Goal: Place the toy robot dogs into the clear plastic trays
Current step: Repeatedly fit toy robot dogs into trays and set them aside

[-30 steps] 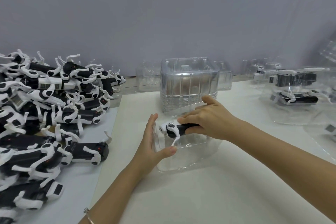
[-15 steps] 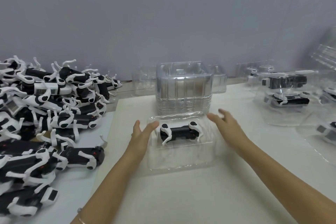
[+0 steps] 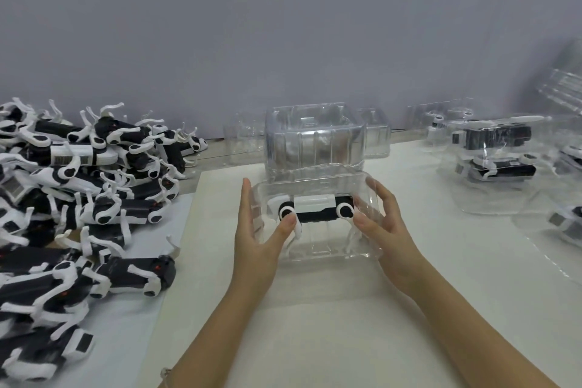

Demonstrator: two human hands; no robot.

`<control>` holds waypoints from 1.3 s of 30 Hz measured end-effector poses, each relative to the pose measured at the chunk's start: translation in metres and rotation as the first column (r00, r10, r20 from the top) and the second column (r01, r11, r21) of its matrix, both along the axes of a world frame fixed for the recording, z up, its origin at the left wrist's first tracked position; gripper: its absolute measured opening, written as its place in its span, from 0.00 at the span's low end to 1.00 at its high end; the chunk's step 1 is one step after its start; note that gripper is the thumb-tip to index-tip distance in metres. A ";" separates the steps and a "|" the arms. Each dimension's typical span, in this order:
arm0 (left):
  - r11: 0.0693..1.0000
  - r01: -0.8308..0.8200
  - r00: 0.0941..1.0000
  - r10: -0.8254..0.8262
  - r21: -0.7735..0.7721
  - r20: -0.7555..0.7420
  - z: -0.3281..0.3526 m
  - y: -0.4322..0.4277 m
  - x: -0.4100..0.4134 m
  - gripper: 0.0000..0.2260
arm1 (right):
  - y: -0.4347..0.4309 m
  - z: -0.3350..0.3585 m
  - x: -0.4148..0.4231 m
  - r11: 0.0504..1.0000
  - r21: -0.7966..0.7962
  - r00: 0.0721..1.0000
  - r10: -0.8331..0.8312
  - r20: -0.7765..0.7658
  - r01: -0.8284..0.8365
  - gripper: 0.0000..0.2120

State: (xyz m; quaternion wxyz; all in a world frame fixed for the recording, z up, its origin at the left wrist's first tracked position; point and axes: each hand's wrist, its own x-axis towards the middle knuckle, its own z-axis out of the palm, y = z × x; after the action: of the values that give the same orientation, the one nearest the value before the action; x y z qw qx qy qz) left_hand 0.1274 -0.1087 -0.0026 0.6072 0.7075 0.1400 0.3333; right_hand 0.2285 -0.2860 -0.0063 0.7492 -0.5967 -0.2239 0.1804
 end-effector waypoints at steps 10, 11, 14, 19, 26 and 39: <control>0.996 0.006 1.000 -0.006 0.091 -0.004 0.016 -0.017 -0.011 0.32 | 0.003 -0.002 -0.002 0.999 0.012 0.999 -0.047 -0.024 0.047 0.26; 0.994 0.037 0.999 -0.036 0.106 -0.016 0.026 -0.017 -0.013 0.32 | 0.003 -0.001 -0.002 0.998 0.040 0.996 -0.040 -0.076 0.044 0.26; 0.954 0.284 0.952 -0.293 0.096 0.093 0.062 -0.006 -0.019 0.26 | 0.003 0.001 -0.003 0.975 0.217 0.935 0.116 -0.334 -0.043 0.18; 0.989 0.117 0.910 -0.143 0.089 0.390 0.076 0.017 -0.015 0.20 | 0.004 -0.006 -0.002 0.867 0.480 0.723 0.417 -0.551 -0.135 0.25; 0.920 0.340 0.938 -0.317 0.192 -0.142 0.046 -0.022 0.023 0.28 | 0.005 -0.010 -0.007 0.806 0.543 0.634 0.552 -0.541 -0.238 0.27; 0.944 0.306 0.952 -0.302 0.119 -0.051 0.045 -0.031 0.038 0.15 | 0.006 -0.016 -0.003 0.857 0.451 0.686 0.486 -0.542 -0.250 0.34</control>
State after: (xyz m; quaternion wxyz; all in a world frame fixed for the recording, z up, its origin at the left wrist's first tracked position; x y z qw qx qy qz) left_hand 0.1656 -0.1400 0.0422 0.6033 0.7627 0.0174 0.2324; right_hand 0.2260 -0.2801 -0.0226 0.8181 -0.3012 -0.1003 0.4795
